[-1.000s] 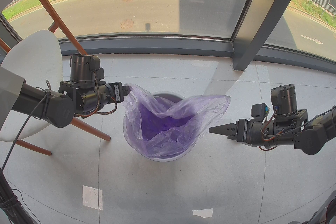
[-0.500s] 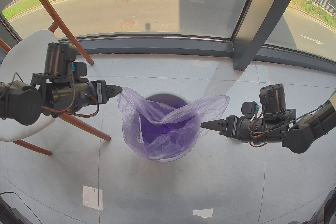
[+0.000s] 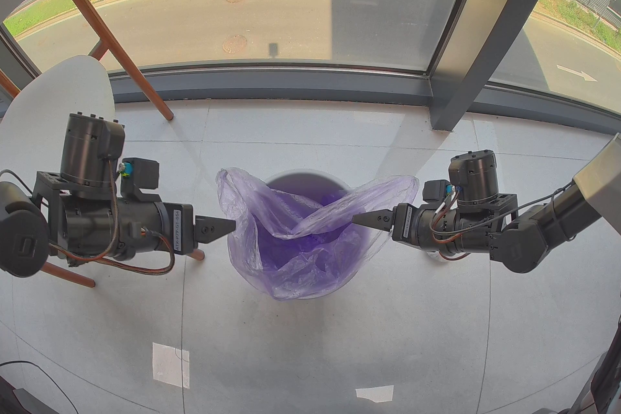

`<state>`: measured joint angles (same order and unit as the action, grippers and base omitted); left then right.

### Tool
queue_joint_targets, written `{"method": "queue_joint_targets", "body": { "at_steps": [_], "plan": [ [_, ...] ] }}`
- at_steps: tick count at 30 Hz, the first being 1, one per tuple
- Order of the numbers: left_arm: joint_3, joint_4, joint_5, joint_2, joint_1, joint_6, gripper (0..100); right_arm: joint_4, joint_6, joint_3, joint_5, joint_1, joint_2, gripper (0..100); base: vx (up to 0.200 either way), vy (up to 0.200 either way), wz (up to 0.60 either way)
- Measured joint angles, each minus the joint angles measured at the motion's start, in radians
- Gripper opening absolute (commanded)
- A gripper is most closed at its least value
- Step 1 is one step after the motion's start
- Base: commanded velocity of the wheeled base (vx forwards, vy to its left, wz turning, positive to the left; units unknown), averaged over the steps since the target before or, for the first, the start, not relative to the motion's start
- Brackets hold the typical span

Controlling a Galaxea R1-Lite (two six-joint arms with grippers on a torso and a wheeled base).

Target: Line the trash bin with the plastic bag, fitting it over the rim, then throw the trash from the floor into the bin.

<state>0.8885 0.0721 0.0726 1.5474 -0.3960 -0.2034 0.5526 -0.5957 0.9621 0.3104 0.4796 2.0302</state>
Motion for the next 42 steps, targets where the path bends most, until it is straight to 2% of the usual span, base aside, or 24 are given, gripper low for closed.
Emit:
{"method": "queue_joint_targets", "body": {
  "at_steps": [2,3,8,19,23,24,33,42],
  "plan": [
    [-0.005,0.003,0.003,0.018,-0.015,0.0,100,0.0,0.0,0.017,-0.001,0.0,0.015,100,0.0,0.0,0.0],
    [-0.006,0.003,0.004,0.029,-0.021,0.0,100,0.0,0.0,0.023,-0.002,0.0,0.021,0,0.0,0.0,0.0],
    [0.013,0.009,0.007,0.111,-0.044,0.003,100,0.031,-0.002,0.036,-0.018,0.001,0.049,0,0.0,0.0,0.0],
    [0.15,0.009,-0.005,0.301,-0.081,0.002,100,0.084,-0.006,0.015,-0.031,0.005,0.063,0,0.0,0.0,0.0],
    [0.177,0.009,-0.037,0.354,-0.083,0.002,100,0.085,-0.006,0.013,-0.039,0.005,0.06,0,0.0,0.0,0.0],
    [0.18,0.009,-0.047,0.362,-0.083,0.001,0,0.085,-0.006,0.012,-0.041,0.005,0.06,0,0.0,0.0,0.0],
    [0.178,0.005,-0.071,0.392,-0.065,0.005,0,0.086,-0.002,-0.008,-0.046,0.003,0.047,0,0.0,0.0,0.0],
    [0.045,0.015,-0.142,0.342,-0.053,0.007,0,0.085,0.01,-0.114,-0.045,-0.004,0.01,0,0.0,0.0,0.0]
  ]
}}
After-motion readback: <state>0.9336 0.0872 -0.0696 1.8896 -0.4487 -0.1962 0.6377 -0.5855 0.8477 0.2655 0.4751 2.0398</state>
